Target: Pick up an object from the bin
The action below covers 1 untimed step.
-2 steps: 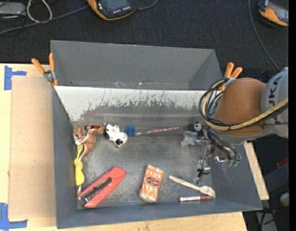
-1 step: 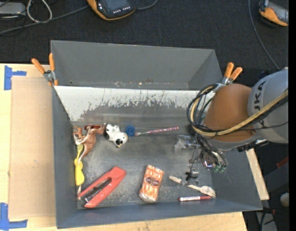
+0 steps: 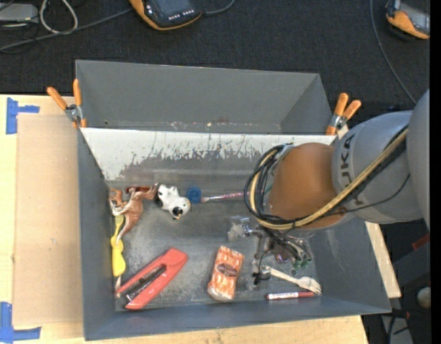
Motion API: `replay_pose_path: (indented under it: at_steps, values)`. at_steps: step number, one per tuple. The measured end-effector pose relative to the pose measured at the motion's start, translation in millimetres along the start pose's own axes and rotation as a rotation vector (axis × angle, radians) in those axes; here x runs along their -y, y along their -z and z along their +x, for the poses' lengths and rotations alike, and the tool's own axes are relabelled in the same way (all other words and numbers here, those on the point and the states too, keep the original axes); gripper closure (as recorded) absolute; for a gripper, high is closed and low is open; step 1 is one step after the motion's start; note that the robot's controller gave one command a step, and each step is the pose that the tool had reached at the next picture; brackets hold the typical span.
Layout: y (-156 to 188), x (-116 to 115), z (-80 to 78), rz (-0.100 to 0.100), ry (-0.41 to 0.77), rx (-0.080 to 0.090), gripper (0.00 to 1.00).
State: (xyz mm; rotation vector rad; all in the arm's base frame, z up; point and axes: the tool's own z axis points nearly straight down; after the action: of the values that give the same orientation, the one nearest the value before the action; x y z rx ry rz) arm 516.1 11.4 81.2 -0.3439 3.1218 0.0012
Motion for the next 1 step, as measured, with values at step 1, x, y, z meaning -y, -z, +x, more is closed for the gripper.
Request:
replay_pose_path:
  at_steps: [1]
  values:
    - [31.7,-23.1,1.2,0.0,0.082,-0.002,0.0]
